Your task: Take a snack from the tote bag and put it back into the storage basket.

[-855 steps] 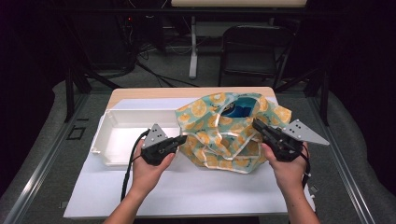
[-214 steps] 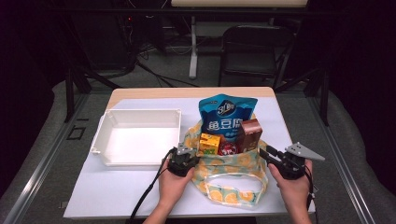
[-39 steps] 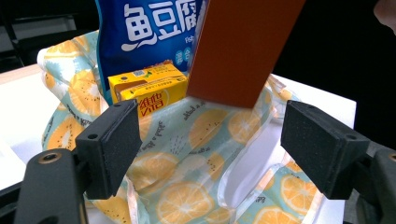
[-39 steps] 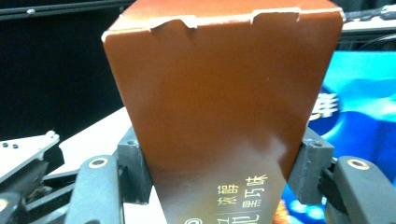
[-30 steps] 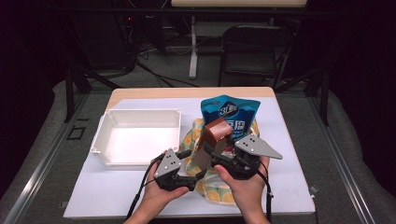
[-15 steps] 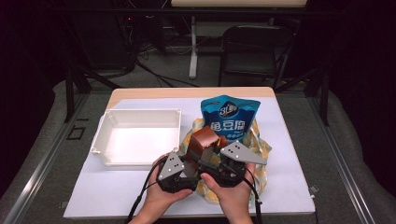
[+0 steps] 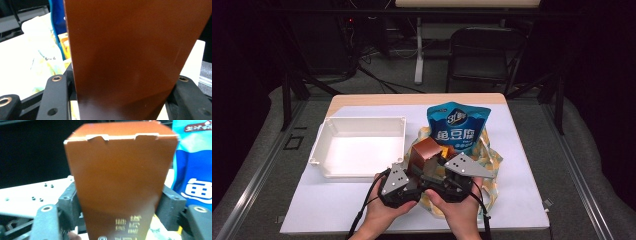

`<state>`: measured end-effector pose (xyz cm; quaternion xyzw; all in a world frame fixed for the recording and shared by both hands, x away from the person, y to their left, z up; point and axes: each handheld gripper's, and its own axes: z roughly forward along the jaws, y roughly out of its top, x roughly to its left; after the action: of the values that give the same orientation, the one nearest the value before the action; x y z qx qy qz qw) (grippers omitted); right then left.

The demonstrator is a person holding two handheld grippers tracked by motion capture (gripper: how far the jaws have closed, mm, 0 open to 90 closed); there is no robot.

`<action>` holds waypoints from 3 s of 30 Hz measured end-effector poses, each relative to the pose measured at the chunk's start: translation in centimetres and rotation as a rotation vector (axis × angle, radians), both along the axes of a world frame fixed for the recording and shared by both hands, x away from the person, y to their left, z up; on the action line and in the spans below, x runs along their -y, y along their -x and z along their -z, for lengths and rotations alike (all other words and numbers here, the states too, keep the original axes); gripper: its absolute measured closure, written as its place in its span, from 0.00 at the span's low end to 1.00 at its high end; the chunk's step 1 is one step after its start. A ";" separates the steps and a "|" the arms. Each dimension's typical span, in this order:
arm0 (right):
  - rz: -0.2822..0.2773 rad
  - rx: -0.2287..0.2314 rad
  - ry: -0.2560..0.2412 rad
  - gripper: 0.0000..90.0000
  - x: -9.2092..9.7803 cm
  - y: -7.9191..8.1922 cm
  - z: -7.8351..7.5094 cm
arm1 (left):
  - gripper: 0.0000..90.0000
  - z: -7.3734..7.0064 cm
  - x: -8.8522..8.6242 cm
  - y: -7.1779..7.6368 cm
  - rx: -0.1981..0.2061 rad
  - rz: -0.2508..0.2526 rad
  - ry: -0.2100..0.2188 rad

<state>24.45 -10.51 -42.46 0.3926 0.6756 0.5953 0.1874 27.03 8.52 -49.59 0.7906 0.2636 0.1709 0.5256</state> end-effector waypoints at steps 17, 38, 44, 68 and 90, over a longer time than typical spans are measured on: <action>0.028 0.050 0.019 0.27 2.4 -0.4 -0.4 | 0.49 -0.9 -4.0 -1.8 -0.040 -0.119 0.001; 0.095 0.059 0.069 0.28 8.5 -0.8 3.0 | 0.49 0.1 -11.4 -4.9 -0.129 -0.298 -0.027; 0.111 0.032 0.098 0.29 10.2 -0.6 4.3 | 0.49 0.9 -11.8 -6.5 -0.177 -0.321 -0.086; 0.140 0.004 0.100 0.31 11.8 -1.0 5.3 | 0.49 2.2 -11.8 -11.6 -0.443 -0.337 -0.310; 0.129 0.010 0.127 0.27 11.5 -1.0 5.5 | 0.49 1.4 -10.7 -15.5 -0.638 -0.300 -0.426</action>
<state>25.44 -21.97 -47.91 0.4195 0.6844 0.5399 0.2533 42.52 19.24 -50.99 0.8479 0.4844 0.0428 0.2112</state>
